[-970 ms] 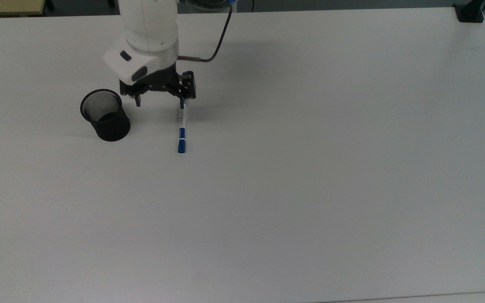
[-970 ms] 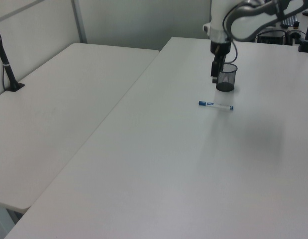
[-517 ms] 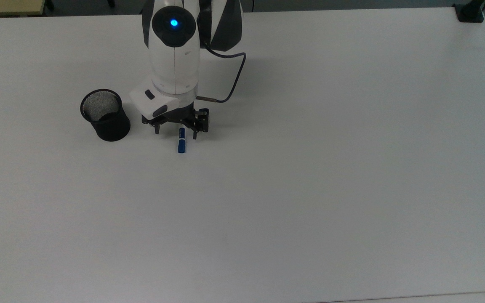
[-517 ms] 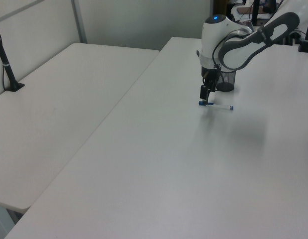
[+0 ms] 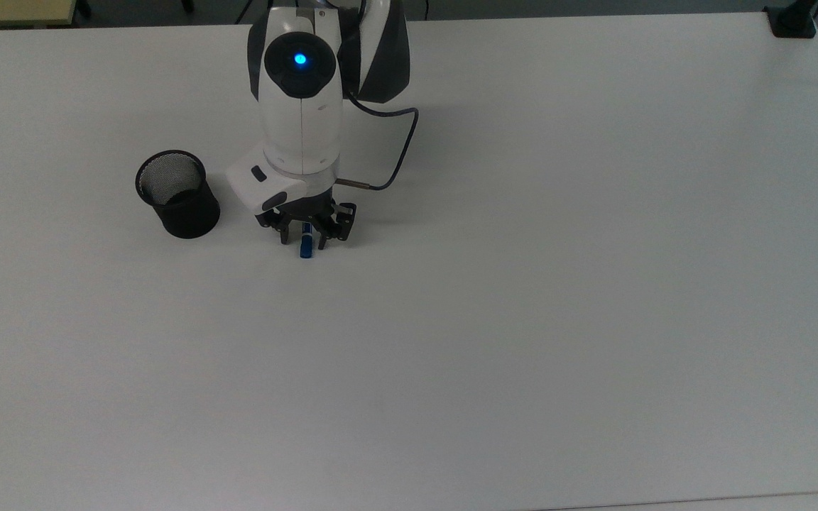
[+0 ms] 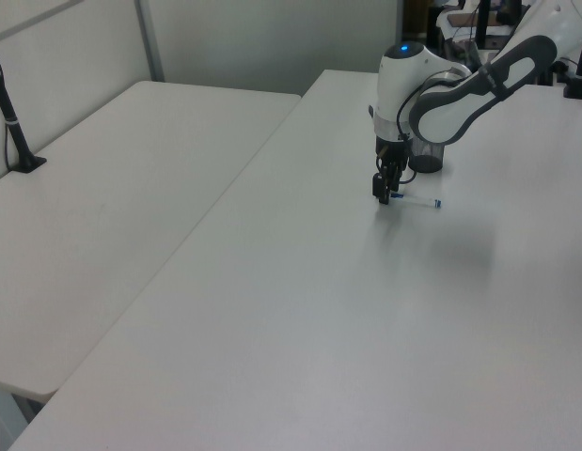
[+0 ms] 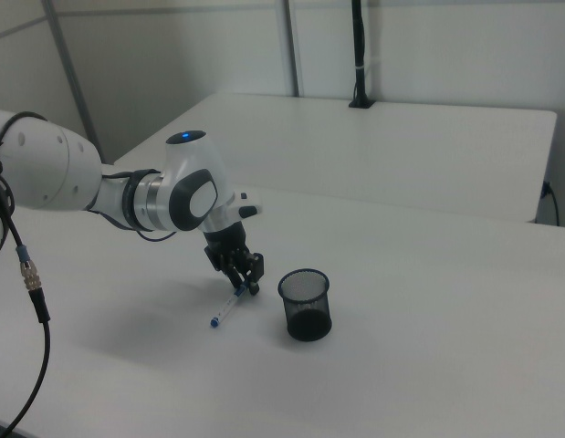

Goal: Insert the marker
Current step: 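Lower the gripper over the blue-capped marker and close on it, then lift the marker and carry it over the black mesh cup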

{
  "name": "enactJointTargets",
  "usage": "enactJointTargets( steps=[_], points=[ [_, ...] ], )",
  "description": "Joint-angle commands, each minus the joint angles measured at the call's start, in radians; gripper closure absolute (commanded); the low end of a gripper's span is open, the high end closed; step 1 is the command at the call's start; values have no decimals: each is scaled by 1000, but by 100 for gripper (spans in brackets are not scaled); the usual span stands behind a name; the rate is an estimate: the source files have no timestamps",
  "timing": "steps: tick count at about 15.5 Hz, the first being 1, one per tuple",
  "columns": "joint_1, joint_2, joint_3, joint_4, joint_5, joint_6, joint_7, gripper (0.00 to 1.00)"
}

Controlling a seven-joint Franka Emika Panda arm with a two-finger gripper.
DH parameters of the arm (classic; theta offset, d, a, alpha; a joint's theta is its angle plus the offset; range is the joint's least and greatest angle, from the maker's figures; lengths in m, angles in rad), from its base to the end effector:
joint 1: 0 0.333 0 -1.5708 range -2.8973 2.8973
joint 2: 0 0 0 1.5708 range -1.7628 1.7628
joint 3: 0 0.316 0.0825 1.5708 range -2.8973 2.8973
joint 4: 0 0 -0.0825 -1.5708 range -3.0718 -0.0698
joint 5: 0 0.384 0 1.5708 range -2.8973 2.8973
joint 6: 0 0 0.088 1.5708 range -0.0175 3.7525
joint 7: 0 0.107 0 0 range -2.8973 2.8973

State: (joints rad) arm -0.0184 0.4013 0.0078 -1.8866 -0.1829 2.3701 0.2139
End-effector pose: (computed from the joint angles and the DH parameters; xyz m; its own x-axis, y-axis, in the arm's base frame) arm 0.6396 -0.0092 0.3022 0.9906 -0.0927 0.1003 -0.1042 -0.9878 0.1154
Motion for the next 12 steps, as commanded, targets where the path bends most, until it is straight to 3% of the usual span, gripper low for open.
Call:
enactJointTargets(
  steps=[1, 6, 12],
  points=[
    [0, -13, 0, 1, -3, 18, 59, 100],
    [-11, -139, 0, -2, -1, 5, 78, 100],
    [-92, -324, 0, -5, -1, 20, 58, 100]
  ],
)
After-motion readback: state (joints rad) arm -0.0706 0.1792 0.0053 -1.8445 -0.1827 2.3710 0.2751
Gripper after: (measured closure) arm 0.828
